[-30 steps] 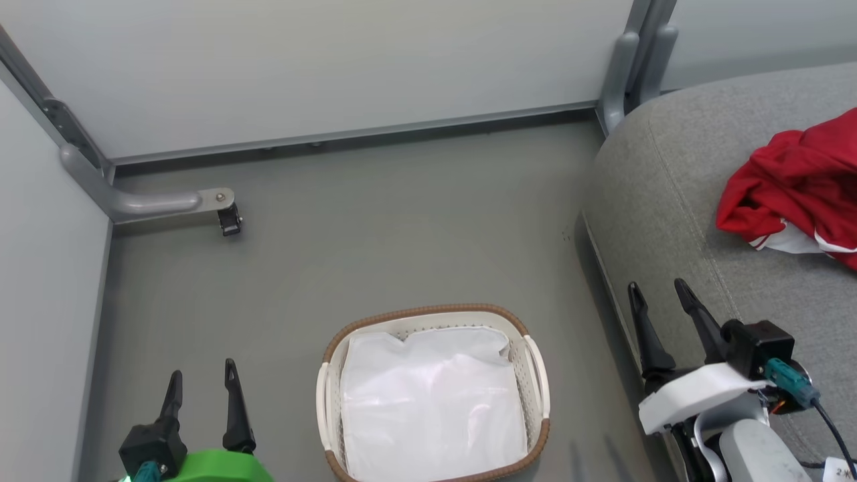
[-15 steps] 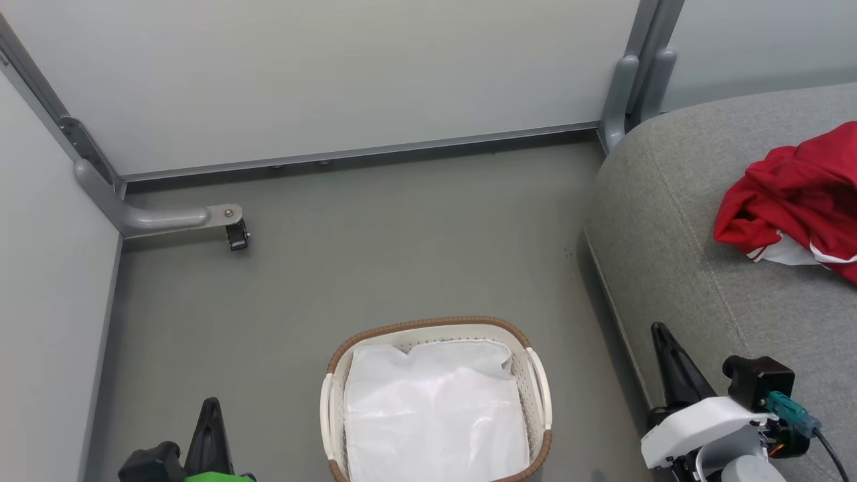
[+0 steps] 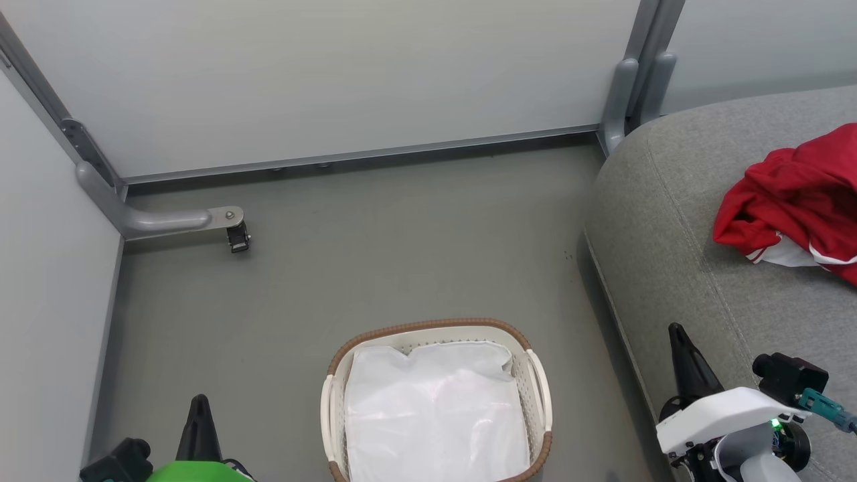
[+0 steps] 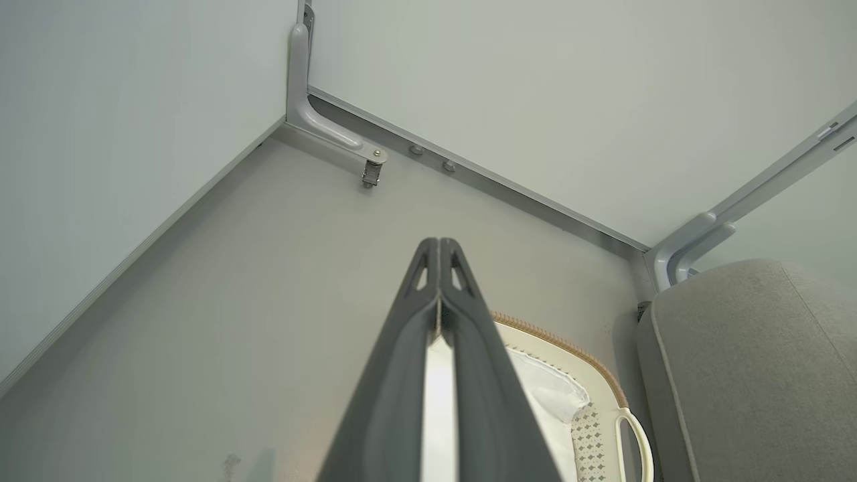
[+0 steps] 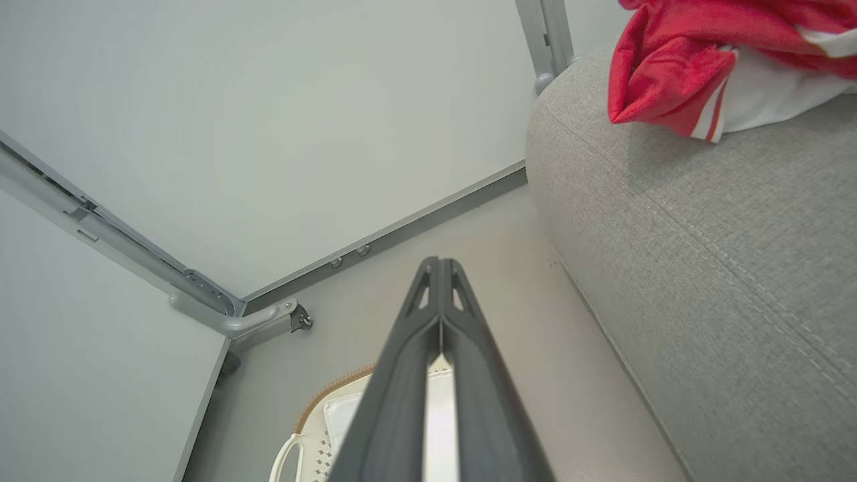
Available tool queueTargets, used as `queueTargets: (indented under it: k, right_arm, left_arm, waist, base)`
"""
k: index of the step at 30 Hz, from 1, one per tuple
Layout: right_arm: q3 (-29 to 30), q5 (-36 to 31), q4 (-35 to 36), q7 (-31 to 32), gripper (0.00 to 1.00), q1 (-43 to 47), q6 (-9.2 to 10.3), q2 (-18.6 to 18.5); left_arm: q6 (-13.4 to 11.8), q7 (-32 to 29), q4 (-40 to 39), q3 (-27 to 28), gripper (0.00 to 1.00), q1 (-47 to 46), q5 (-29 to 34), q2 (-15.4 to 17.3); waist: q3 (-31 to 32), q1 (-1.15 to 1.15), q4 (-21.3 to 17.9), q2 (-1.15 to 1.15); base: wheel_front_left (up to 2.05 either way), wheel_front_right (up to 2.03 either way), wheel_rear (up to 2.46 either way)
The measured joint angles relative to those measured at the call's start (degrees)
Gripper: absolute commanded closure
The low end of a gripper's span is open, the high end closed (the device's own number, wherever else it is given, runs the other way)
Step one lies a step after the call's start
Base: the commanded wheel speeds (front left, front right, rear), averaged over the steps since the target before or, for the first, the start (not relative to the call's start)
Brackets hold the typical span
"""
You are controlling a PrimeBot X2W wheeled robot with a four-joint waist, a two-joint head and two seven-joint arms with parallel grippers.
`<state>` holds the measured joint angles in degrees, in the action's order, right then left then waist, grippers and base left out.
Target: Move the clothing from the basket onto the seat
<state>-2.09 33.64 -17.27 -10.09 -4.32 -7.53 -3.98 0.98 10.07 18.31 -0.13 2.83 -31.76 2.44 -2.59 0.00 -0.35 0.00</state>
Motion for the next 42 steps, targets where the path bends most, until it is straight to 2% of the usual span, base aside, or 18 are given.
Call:
queueTargets:
  k: [18, 42]
  right_arm:
    - [2.1, 14.38, 0.75, 4.04, 1.0, -0.15, 0.0, 0.37]
    - [4.39, 29.74, 1.57, 8.4, 1.0, -0.64, 0.01, 0.64]
  left_arm:
    - [1.55, -4.03, -1.11, 1.64, 1.0, -2.08, -14.83, 0.01]
    - [3.13, -8.47, -2.12, 3.36, 1.0, -4.34, -30.59, 0.04]
  waist:
    - [0.4, 0.0, 0.06, 0.0]
    - [0.94, 0.0, 0.13, 0.0]
  base:
    - [0.0, 0.0, 0.0]
    - [0.0, 0.0, 0.0]
